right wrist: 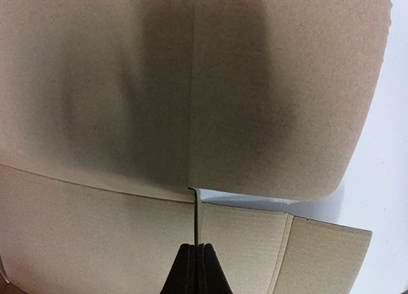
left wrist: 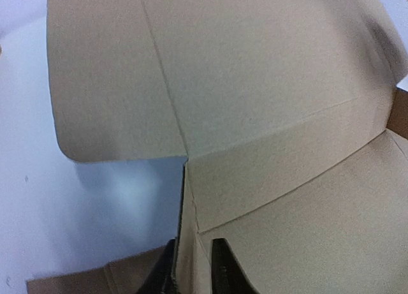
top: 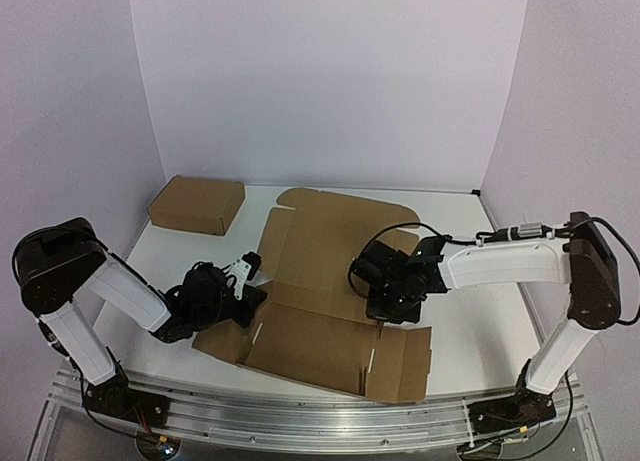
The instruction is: Fold the paper box
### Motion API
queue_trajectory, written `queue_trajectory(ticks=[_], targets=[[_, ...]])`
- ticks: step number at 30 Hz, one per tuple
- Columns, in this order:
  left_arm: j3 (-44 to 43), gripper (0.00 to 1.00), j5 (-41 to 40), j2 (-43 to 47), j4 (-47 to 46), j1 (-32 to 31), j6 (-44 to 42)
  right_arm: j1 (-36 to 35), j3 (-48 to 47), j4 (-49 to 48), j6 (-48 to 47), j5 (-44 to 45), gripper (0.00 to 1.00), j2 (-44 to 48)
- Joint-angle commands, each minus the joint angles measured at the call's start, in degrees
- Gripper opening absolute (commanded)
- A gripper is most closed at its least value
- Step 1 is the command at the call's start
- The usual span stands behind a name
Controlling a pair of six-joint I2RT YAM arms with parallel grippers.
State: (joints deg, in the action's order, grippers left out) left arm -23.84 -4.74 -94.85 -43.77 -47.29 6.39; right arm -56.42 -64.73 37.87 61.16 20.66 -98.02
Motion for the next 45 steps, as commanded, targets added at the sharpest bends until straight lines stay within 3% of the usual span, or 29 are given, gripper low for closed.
queue_trajectory(ticks=[1, 7, 11, 14, 18, 25, 34, 39, 45], targets=[[-7.17, 0.3, 0.25, 6.01, 21.35, -0.26, 4.07, -5.21, 1.19, -0.82, 3.41, 13.91, 0.0, 0.61], [-13.84, 0.5, 0.12, 13.8, 38.48, -0.09, 5.65, -7.27, 2.88, -1.36, 2.56, 21.87, 0.0, 1.04], [-17.05, 0.55, 3.32, 16.16, 42.54, -0.08, 2.6, -8.94, 6.89, -4.91, 2.52, 24.16, 0.0, 2.1], [-19.51, 0.49, 4.32, 12.7, 49.51, 0.14, 1.93, -10.22, 9.15, -7.75, 3.08, 24.96, 0.0, 2.16], [-20.93, 0.41, 6.88, 8.77, 51.26, 0.26, 1.59, -11.98, 11.02, -10.64, 2.48, 25.63, 0.0, 1.27], [-25.52, 0.37, 6.58, 6.48, 49.88, 0.71, -3.31, -13.85, 16.34, -14.09, 0.86, 26.35, 0.0, 3.63], [-30.39, 0.37, 12.62, 4.28, 54.19, 1.31, -8.2, -13.83, 17.97, -16.22, -2.5, 26.09, 0.0, 3.85], [-32.89, 0.24, 11.98, -1.23, 56.2, 5.39, -7.52, -13.8, 18.94, -17.13, -3.54, 26.31, 0.0, 5.06], [-35.6, 0.08, 14.0, -2.96, 55.78, 5.73, -9.79, -13.8, 19.99, -18.33, -3.81, 26.08, 0.0, 5.56]])
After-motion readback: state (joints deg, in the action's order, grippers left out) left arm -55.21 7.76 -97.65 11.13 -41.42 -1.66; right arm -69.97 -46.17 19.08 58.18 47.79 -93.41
